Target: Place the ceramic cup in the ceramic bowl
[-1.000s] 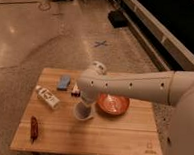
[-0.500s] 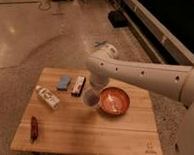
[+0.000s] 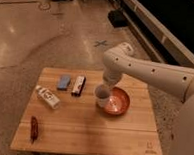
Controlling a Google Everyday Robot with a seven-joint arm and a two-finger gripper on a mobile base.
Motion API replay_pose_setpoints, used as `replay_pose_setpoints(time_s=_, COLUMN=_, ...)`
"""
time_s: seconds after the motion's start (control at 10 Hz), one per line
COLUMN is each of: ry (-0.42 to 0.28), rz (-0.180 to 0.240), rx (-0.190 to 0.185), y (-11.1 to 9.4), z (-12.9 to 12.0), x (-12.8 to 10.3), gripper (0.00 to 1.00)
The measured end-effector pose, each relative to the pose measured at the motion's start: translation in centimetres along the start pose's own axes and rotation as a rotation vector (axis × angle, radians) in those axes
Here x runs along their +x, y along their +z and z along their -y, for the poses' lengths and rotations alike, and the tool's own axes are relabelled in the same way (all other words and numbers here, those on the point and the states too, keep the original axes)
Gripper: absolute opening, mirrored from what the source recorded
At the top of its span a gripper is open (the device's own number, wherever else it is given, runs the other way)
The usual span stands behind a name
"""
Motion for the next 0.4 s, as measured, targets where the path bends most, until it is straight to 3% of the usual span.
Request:
replay_pose_setpoints(time_s=0.2, ry=0.044, rz=0.001, rx=0.009, y=1.5, z=2.0, x=1.6, gripper=0.07)
replay_pose_setpoints(time_s=0.4, ry=0.072, rz=0.009, rx=0.010, y=2.6, z=2.7, x=1.3, gripper=0.25)
